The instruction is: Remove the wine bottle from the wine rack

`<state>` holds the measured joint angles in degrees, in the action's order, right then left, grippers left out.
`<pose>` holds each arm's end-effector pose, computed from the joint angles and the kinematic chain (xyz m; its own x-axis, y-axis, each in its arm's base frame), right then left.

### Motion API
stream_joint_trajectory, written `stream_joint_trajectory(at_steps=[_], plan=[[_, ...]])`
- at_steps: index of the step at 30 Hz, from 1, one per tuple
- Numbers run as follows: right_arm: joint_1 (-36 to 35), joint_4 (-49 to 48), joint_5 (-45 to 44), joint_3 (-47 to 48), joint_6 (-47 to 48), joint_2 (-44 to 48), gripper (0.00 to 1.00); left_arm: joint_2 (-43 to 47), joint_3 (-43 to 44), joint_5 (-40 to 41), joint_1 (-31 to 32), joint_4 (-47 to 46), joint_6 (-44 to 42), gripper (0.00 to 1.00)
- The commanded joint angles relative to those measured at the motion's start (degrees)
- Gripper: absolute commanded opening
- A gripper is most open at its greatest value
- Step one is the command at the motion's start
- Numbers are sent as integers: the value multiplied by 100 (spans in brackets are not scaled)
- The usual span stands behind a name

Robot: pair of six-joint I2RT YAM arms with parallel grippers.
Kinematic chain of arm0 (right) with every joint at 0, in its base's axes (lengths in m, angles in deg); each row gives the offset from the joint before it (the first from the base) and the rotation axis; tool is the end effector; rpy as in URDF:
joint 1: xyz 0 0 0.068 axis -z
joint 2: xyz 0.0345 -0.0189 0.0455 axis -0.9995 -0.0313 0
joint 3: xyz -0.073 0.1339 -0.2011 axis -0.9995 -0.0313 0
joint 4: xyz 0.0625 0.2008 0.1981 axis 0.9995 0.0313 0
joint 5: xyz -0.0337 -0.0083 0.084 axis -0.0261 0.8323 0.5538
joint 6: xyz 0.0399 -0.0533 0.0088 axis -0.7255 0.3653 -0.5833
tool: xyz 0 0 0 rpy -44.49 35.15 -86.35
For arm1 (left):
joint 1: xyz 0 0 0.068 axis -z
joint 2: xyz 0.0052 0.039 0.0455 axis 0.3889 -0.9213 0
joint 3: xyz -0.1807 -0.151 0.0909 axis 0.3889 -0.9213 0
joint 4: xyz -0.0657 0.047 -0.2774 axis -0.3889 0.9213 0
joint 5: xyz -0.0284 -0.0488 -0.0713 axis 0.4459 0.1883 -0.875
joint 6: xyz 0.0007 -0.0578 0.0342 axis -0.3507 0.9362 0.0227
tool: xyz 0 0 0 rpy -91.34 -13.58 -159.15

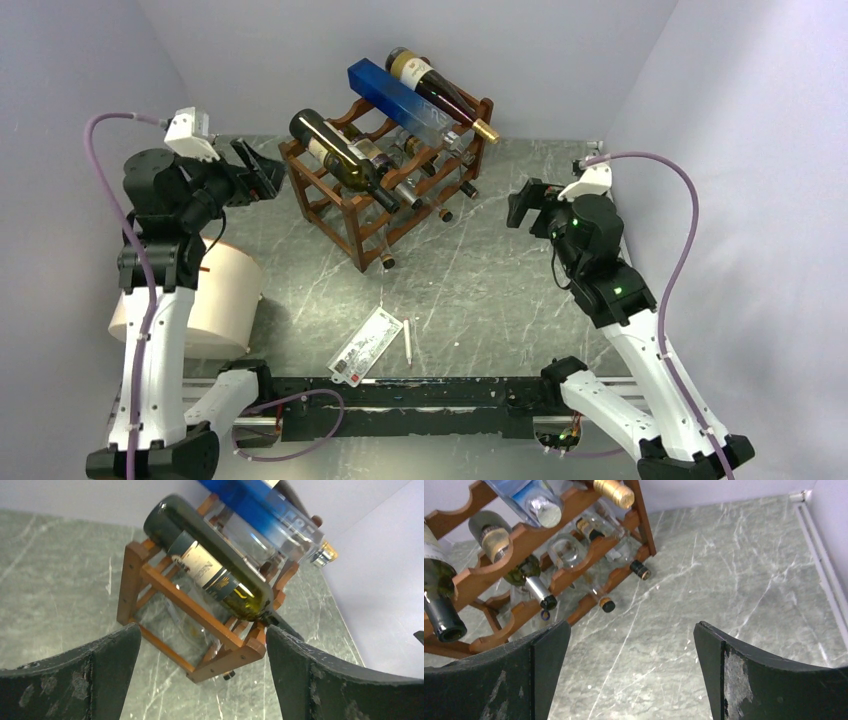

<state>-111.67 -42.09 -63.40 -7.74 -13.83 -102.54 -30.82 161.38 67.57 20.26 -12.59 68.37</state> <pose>0.2177 0.0765 0.3822 -0.2090 0.1951 -0.9583 -0.0478 0.9767 0.2093 0.2352 -0.0073 0.4382 -0.2321 -0.3465 -0.9089 0.2231 0.8906 -0.3964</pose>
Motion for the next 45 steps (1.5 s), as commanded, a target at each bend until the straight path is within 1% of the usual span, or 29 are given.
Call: stream_joint_trajectory(at_steps=[1,5,7,10,13,17,23,24,27,31,34,41,45], plan=[[-66,49,153,-272,-293,24,100,-377,291,-159,-77,682,240,98],[-82,104,222,-452,-431,-33,100,-904,563,-387,-94,1010,425,98],[-85,121,242,-526,-471,-49,100,-1136,683,-710,-94,998,551,98],[-85,113,279,-591,-486,-42,100,-1362,779,-1064,-78,758,881,98],[-87,120,300,-614,-475,8,100,-1500,762,-1167,6,361,1328,98],[-92,191,239,-623,-487,91,100,-1759,870,-884,242,69,1945,98],[-99,265,160,-706,-611,343,100,-2344,1593,373,807,560,2608,98],[-104,265,146,-718,-630,383,100,-2415,1644,521,900,566,2670,100],[-100,187,133,-696,-646,475,100,-2720,1915,1063,1174,812,2833,100],[-101,114,136,-586,-565,489,100,-3081,2100,1366,1309,1055,3198,99],[-99,164,84,-546,-530,464,100,-3147,2025,1742,1385,990,3418,100],[-102,202,-42,-740,-610,581,100,-3660,2337,1774,1443,974,3624,100],[-103,236,-120,-808,-597,618,100,-3917,2611,2148,1575,1172,3769,99]])
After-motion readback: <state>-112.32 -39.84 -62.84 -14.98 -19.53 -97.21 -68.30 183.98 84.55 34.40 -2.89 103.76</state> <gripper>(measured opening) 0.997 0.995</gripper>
